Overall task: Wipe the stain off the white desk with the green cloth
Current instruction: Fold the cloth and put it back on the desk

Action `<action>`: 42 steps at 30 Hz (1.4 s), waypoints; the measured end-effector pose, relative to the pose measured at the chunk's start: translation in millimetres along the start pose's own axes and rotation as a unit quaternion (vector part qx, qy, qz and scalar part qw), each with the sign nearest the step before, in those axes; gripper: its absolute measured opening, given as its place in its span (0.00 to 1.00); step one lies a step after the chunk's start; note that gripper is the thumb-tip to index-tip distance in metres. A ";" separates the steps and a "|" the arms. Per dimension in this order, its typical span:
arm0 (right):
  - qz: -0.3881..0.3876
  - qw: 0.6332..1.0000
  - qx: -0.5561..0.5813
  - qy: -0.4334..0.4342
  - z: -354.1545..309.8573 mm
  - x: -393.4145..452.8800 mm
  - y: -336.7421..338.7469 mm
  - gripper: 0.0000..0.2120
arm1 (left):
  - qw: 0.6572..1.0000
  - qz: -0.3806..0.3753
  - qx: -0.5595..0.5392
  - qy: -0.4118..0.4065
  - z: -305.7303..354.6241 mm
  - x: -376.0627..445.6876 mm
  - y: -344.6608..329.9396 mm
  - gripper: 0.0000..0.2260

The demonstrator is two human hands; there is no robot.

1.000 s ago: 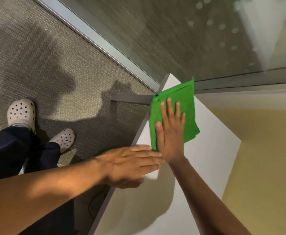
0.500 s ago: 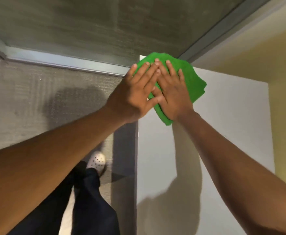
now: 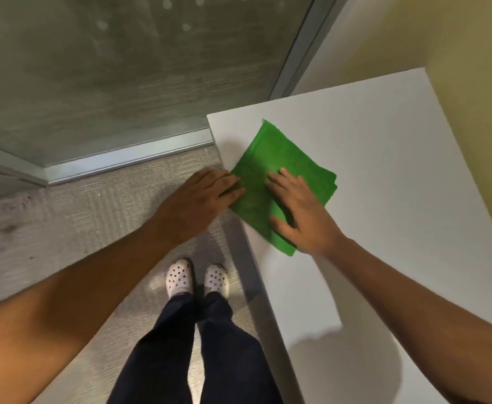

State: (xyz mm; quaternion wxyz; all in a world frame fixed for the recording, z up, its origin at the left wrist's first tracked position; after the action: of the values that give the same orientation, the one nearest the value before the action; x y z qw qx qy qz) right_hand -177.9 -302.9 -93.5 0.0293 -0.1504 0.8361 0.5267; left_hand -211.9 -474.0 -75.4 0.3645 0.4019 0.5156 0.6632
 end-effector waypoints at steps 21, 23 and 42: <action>0.344 0.847 0.264 -0.307 4.8 -133.1 154.4 0.14 | 0.858 0.068 -0.476 0.183 -20.0 90.9 124.6 0.04; 0.340 0.852 0.254 -0.306 10.6 -128.1 171.9 0.13 | 0.824 0.066 -0.520 0.216 -29.3 100.7 123.5 0.04; 0.247 0.946 0.015 -0.210 21.5 -95.7 117.0 0.08 | 0.988 -0.049 -0.146 0.014 -42.9 107.0 63.7 0.08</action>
State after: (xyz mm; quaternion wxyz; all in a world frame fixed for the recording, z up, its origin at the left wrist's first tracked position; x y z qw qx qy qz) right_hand -122.1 -215.9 18.8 0.0753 0.1758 0.8297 0.5244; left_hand -299.3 -407.6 -2.6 0.4436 0.3097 0.4376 0.7182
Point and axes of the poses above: each hand's wrist, its own x-axis towards the middle knuckle, its own y-axis out of the back of the hand, z = x × y, the point moved 9 cm from there along x, towards the middle knuckle, and after that the axes turned 6 degrees about -y, right-handed, at the moved point
